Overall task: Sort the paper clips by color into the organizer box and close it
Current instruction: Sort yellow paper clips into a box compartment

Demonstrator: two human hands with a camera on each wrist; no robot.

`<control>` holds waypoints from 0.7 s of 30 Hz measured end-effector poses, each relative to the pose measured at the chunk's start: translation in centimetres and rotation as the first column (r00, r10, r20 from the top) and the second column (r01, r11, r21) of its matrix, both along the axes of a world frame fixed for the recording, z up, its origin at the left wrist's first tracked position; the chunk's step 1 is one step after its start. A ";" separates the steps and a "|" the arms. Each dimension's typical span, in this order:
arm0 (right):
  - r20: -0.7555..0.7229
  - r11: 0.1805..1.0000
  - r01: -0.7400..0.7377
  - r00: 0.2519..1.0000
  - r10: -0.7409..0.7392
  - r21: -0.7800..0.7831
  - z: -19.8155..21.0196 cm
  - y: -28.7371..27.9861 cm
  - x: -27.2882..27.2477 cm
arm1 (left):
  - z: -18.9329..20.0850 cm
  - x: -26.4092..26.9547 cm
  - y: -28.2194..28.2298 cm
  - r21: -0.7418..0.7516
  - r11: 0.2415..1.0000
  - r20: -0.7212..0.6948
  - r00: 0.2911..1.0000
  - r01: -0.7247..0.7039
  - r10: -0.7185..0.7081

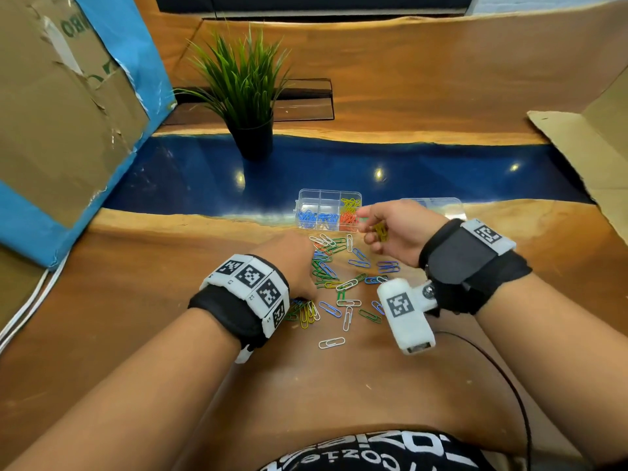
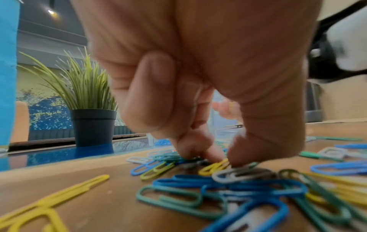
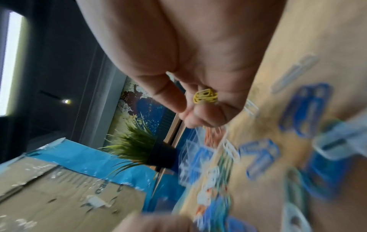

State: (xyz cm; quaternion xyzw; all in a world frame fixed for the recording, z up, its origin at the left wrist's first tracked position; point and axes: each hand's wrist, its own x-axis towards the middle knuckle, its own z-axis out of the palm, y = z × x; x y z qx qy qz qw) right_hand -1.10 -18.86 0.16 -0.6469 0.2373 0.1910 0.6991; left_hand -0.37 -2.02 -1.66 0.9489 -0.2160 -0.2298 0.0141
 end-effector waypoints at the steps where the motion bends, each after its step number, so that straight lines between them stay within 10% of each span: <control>1: 0.013 0.998 0.025 1.000 -0.025 -0.052 0.1 -0.1 0.7 | 0.0 0.0 0.0 0.002 1.000 0.005 1.000 0.003 -0.003; 11: 0.042 0.952 0.045 0.999 -0.033 -0.303 1.9 0.0 5.7 | -0.3 0.4 0.2 -0.041 0.999 0.032 0.999 -0.008 0.009; 21: 0.040 0.957 0.053 0.998 -0.043 -0.286 2.2 -0.1 5.8 | 1.5 2.5 0.5 -0.450 0.857 -0.096 0.968 -0.251 0.233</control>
